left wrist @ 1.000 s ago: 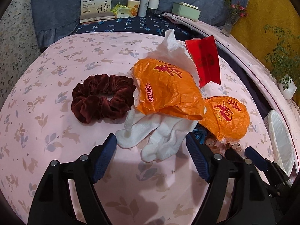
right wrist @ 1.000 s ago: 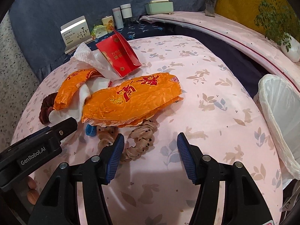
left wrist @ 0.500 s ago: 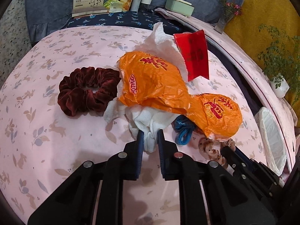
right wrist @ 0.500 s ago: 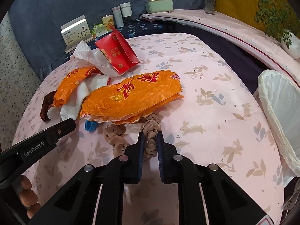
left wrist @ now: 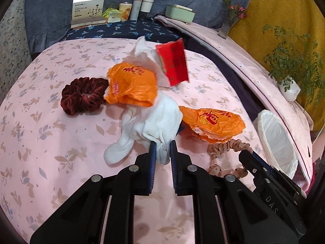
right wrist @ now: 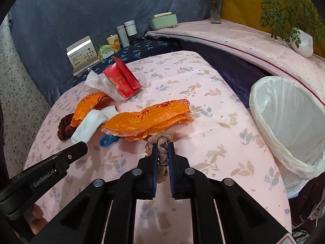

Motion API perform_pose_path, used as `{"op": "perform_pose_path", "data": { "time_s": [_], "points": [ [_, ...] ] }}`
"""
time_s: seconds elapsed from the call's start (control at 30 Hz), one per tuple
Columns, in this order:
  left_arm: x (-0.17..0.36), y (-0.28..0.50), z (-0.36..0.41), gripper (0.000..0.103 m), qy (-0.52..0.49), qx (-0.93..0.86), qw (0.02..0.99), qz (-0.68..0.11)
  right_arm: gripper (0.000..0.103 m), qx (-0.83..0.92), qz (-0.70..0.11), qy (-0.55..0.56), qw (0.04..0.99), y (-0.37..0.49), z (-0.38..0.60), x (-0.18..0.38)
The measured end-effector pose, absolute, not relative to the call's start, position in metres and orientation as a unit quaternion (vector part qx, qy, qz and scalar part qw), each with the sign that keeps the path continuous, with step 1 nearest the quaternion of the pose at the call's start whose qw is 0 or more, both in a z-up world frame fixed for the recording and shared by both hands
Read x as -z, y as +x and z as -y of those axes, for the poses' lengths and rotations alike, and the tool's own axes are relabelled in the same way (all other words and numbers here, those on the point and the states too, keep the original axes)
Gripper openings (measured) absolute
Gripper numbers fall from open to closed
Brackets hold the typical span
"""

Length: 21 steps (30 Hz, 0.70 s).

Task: Collect trash
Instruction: 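Grasp the white glove with the left tool while the right tool grasps the beige hair tie, then carry the glove and hair tie over the wastebasket and open both tools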

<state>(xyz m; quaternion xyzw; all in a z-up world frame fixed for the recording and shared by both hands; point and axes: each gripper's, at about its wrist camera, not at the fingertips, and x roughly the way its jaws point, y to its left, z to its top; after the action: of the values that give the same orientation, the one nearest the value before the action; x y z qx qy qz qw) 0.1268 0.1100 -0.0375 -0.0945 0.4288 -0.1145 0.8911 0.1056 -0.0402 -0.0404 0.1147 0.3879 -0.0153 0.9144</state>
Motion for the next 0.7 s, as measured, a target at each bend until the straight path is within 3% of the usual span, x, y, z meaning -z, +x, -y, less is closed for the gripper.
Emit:
{"op": "perform_pose_path", "data": {
  "time_s": [0.7],
  "points": [
    [-0.025, 0.092, -0.028, 0.013, -0.053, 0.174, 0.908, -0.378, 0.009, 0.046, -0.312, 0.149, 0.937, 0.057, 0.121, -0.016]
  ]
}}
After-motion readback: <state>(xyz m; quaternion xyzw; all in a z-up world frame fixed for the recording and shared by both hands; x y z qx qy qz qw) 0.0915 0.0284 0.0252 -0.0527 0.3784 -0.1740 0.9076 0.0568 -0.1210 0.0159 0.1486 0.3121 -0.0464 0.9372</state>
